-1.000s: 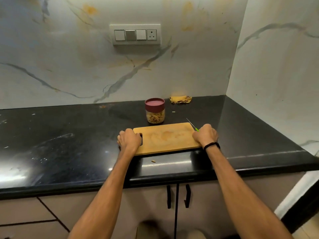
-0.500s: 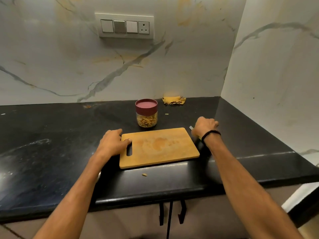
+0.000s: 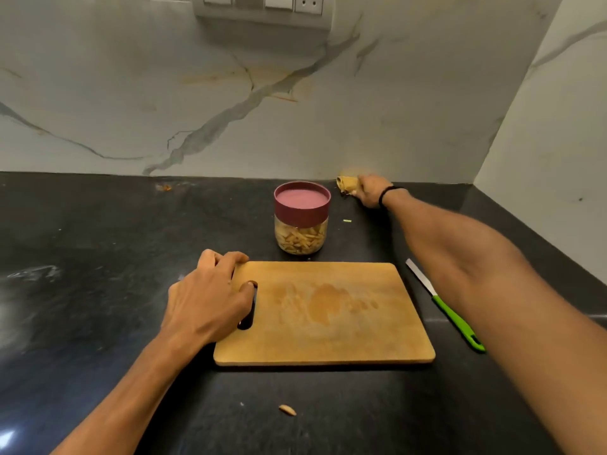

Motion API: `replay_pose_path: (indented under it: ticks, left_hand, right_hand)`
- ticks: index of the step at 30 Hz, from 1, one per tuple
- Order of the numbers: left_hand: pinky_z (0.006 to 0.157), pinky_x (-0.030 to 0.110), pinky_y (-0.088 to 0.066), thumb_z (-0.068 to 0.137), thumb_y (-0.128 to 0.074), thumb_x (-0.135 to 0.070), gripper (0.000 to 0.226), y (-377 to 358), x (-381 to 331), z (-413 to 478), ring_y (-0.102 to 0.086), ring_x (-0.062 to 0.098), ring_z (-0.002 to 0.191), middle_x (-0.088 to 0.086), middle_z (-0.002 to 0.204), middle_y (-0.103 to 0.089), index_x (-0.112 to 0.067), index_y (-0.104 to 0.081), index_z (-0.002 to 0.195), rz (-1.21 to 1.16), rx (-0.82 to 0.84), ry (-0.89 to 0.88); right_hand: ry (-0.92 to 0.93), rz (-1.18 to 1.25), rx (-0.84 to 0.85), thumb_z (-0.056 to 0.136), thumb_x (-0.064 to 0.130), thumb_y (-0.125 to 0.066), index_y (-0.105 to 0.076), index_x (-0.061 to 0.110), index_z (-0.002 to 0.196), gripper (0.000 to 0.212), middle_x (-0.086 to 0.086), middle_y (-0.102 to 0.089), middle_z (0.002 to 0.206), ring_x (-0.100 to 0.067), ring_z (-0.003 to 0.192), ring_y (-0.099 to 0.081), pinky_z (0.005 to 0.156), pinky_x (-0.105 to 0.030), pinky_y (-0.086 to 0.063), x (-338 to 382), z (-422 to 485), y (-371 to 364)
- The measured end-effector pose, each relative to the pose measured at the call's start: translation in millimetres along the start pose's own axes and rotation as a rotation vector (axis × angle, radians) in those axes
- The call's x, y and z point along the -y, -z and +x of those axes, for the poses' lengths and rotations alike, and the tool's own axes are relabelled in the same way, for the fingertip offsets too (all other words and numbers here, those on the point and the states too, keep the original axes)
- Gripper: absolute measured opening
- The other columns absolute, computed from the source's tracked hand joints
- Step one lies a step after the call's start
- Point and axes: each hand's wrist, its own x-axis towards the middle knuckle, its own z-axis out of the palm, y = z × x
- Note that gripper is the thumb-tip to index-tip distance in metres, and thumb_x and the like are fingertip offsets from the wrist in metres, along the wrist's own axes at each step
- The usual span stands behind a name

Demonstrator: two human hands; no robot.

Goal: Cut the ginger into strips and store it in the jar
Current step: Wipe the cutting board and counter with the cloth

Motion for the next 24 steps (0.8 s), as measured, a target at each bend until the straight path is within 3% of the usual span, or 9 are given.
replay_pose_path:
  ticks: [4,7,11,15,17,20,24]
  left_hand:
    - [0.082,0.043,-0.054,0.090,-0.052,-0.052,0.041,0.5,-2.1,-1.8,-0.056,0.011,0.088,-0.012,0.113,-0.039,-0.044,-0.045,0.130,-0.003,0.011,0.010]
    - [0.084,0.042,-0.053,0.088,-0.054,-0.053,0.042,1.9,-1.3,-0.9,-0.057,0.013,0.094,-0.011,0.117,-0.041,-0.043,-0.047,0.129,-0.009,0.016,0.023]
    - [0.089,0.044,-0.052,0.086,-0.058,-0.053,0.047,3.8,-0.1,-1.4,-0.057,0.016,0.104,-0.010,0.120,-0.045,-0.042,-0.049,0.131,-0.067,0.043,0.023]
    - [0.095,0.045,-0.049,0.087,-0.059,-0.050,0.049,6.7,-1.0,-8.5,-0.056,0.019,0.114,-0.007,0.127,-0.046,-0.038,-0.052,0.134,-0.115,0.051,0.017]
    - [0.097,0.047,-0.050,0.087,-0.058,-0.048,0.051,7.9,-1.1,-14.2,-0.055,0.020,0.114,-0.006,0.129,-0.046,-0.035,-0.053,0.136,-0.137,0.058,0.012]
    - [0.103,0.044,-0.045,0.092,-0.055,-0.045,0.051,7.4,-3.6,-26.2,-0.048,0.021,0.121,-0.001,0.135,-0.047,-0.028,-0.053,0.140,-0.107,0.015,-0.027]
    - [0.110,0.048,-0.028,0.105,-0.029,-0.046,0.051,6.1,-9.1,-38.5,-0.035,0.025,0.137,-0.004,0.156,-0.039,-0.028,-0.040,0.151,0.137,0.019,-0.104]
  right_hand:
    - [0.007,0.028,-0.106,0.098,0.022,-0.047,-0.059,-0.001,0.120,0.034,-0.023,-0.055,0.124,-0.038,0.111,-0.055,0.094,-0.040,-0.046,7.1,-7.3,-1.7]
    - [-0.080,0.205,-0.194,0.095,0.024,-0.048,-0.062,-0.003,0.107,0.033,-0.026,-0.063,0.110,-0.041,0.101,-0.059,0.076,-0.040,-0.046,18.1,-35.7,9.0]
    - [-0.292,0.558,-0.434,0.094,0.033,-0.042,-0.061,0.001,0.103,0.038,-0.021,-0.065,0.102,-0.039,0.099,-0.061,0.074,-0.040,-0.046,18.0,-99.6,40.4]
    - [-0.309,0.849,-0.327,0.076,0.053,-0.067,-0.067,0.014,0.076,0.039,-0.001,-0.069,0.075,-0.021,0.077,-0.069,0.066,-0.036,-0.054,14.0,-189.0,59.3]
    - [-0.283,0.682,-0.300,0.073,0.054,-0.073,-0.068,0.015,0.077,0.040,0.001,-0.068,0.075,-0.017,0.073,-0.065,0.064,-0.033,-0.053,18.2,-232.0,54.5]
    - [-0.224,0.184,-0.345,0.087,0.038,-0.064,-0.065,0.018,0.077,0.023,-0.006,-0.064,0.081,-0.028,0.080,-0.063,0.061,-0.030,-0.041,35.9,-276.1,36.0]
    - [-0.144,0.032,-0.256,0.093,0.011,-0.051,-0.067,0.004,0.105,0.021,-0.016,-0.064,0.108,-0.034,0.102,-0.061,0.083,-0.037,-0.048,81.3,-303.9,7.8]
